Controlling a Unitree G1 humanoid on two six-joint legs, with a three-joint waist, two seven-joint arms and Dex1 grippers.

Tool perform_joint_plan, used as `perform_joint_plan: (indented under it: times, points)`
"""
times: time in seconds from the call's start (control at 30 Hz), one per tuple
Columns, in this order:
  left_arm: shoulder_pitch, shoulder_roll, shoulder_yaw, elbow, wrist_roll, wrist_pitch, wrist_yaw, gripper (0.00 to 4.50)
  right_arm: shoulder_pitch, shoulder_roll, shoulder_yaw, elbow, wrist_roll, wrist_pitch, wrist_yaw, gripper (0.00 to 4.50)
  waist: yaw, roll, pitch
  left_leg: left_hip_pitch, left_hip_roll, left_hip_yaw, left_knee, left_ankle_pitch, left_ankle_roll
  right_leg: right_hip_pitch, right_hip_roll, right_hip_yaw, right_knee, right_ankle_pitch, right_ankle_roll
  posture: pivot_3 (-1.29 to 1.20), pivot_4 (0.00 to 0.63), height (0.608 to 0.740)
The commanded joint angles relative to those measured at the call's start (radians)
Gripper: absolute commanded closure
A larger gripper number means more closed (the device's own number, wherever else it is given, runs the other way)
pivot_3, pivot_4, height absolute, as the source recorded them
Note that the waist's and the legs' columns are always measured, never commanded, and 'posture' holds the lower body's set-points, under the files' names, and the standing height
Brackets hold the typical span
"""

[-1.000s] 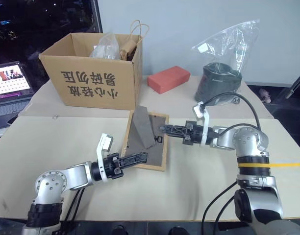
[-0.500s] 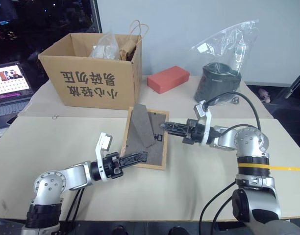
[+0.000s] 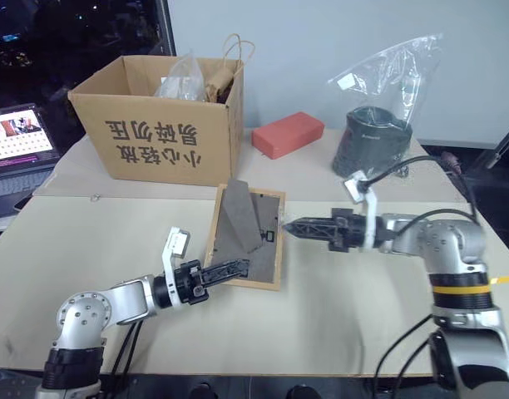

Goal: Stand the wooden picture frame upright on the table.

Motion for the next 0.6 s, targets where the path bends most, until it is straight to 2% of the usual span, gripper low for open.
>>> perform_joint_plan:
  times: [0.03,0.13,0.2,0.23,0.3,0.37,0.43,0.53,0.6]
  points:
    - [-0.010,-0.002,0.013,-0.014,-0.030,-0.018,-0.012,3.24,0.046,-0.075,0.062,-0.048,-0.192,-0.311,0.065,0.03,-0.004,0.000,0.000,0.000,0.000,0.000,0.000,0.000,0.000,0.000,0.000,0.000,0.000,0.000,0.000,0.00,0.150,0.740]
    - [-0.014,0.001,0.014,-0.003,-0.034,-0.013,-0.015,3.24,0.088,-0.122,0.180,-0.011,-0.507,-0.745,0.015,0.03,-0.011,0.000,0.000,0.001,0.000,0.000,0.000,0.000,0.000,0.000,0.000,0.000,0.000,-0.001,0.002,0.00,0.150,0.740]
    - [-0.023,0.003,0.011,0.012,-0.038,-0.004,-0.017,3.24,0.102,-0.149,0.239,0.062,-0.827,-1.319,-0.183,0.03,-0.012,0.000,0.000,0.001,0.000,0.000,0.000,0.000,-0.001,-0.001,0.000,0.000,0.000,-0.004,0.006,0.00,0.150,0.740]
    - [-0.028,0.004,0.009,0.018,-0.037,-0.001,-0.018,3.24,0.103,-0.156,0.247,0.095,-0.945,-1.547,-0.284,0.03,-0.012,0.000,0.000,0.001,0.000,0.000,0.000,0.000,-0.001,-0.001,0.000,0.001,0.000,-0.004,0.007,0.00,0.150,0.740]
    - [-0.042,0.004,0.008,0.035,-0.039,0.004,-0.018,3.24,0.104,-0.183,0.265,0.149,-1.157,-1.864,-0.466,0.03,-0.011,0.001,0.000,0.001,0.000,0.001,0.000,0.001,-0.001,-0.002,0.000,0.001,0.000,-0.004,0.007,0.00,0.150,0.740]
    - [-0.052,0.006,0.008,0.047,-0.040,0.007,-0.020,3.24,0.106,-0.177,0.250,0.198,-1.265,-2.032,-0.599,0.03,-0.007,0.001,0.000,0.001,0.000,0.001,-0.001,0.001,-0.001,-0.001,0.000,0.001,0.000,-0.003,0.005,0.00,0.150,0.740]
    - [-0.057,0.006,0.008,0.053,-0.040,0.011,-0.022,3.24,0.095,-0.165,0.235,0.235,-1.348,-2.122,-0.706,0.03,-0.004,0.001,0.000,0.001,0.000,0.001,-0.001,0.001,-0.001,-0.001,0.000,0.001,0.000,0.000,0.000,0.00,0.150,0.740]
    - [-0.065,0.006,0.005,0.062,-0.041,0.016,-0.023,3.24,0.060,-0.132,0.238,0.250,-1.514,-2.200,-0.867,0.03,-0.004,0.001,0.000,0.001,-0.001,0.001,-0.001,0.001,-0.002,0.000,-0.001,0.001,0.000,0.000,0.000,0.00,0.150,0.740]
    - [-0.071,-0.002,0.001,0.065,-0.045,0.016,-0.015,3.24,0.032,-0.104,0.276,0.251,-1.677,-2.186,-0.991,0.03,-0.007,0.001,0.000,0.002,-0.001,0.001,-0.001,0.002,-0.003,0.000,-0.001,0.001,0.001,0.001,-0.001,0.00,0.150,0.740]
